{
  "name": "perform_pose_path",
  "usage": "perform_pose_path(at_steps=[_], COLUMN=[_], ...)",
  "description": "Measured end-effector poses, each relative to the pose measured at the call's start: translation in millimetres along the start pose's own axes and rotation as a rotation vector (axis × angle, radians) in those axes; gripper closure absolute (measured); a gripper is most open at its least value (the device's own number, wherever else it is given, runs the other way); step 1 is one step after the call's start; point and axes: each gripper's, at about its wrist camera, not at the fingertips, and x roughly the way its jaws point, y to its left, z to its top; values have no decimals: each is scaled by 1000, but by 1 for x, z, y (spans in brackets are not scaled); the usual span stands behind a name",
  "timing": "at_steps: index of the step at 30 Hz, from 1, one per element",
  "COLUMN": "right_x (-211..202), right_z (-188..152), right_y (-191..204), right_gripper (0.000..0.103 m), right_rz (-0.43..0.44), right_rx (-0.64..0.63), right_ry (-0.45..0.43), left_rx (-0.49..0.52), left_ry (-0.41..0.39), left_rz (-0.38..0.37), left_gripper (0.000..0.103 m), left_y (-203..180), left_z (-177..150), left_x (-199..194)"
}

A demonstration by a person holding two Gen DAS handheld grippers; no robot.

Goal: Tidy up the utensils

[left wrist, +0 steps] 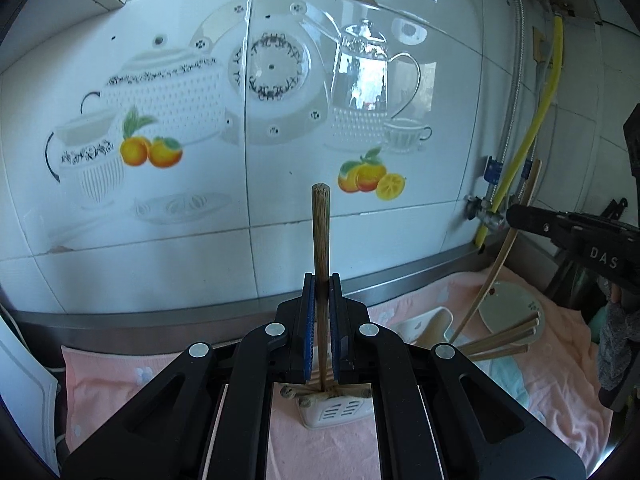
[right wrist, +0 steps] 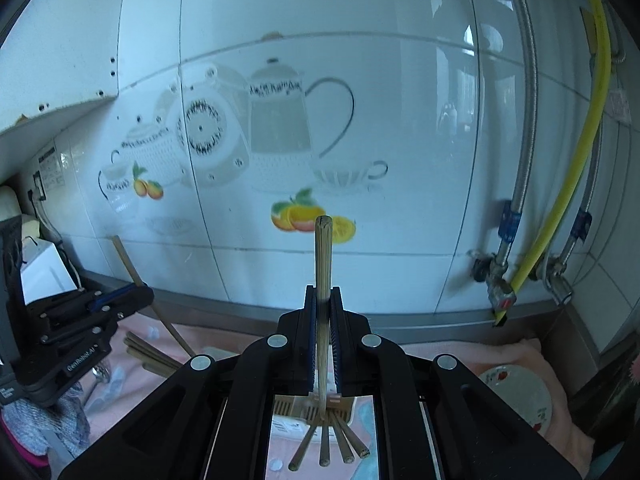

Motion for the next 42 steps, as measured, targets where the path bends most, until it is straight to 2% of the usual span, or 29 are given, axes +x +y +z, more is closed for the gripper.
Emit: perform_pose_path(at_steps=[19,28,30,31,32,35,38,40,42], right_x=[14,4,0,-3,-7,-16,-25,-31,-37], right_z=[-36,-34,-32,-32,-32,-32,-35,-37,-40], right_y=[5,8,8,8,8,8,7,6,6], right_gripper=[96,94,85,82,75,57,53,46,41], right_rz=[15,23,21,21,15,4,-3,-12,-21], right_rx=[-26,-21,-18,-18,-17,-14,-11,-11,-14], right_ry=[97,88,80,77,69,54,46,39,36], left_rx=[2,-13,-13,-14,-14,-12,-7,4,5], left_ry=[53,50,47,44,36,26,18,7,1], left_rz=[-2,-14,-12,-13,-3,3,9,19,24], left_gripper=[97,95,88,77,66,59,51,48,39], left_y=[4,7,7,7,7,7,6,5,6], left_z=[-15,-15,-15,-16,-17,-19,-21,-24,-26], left_x=[2,-5,-8,-10,-13,-20,-29,-38,-44])
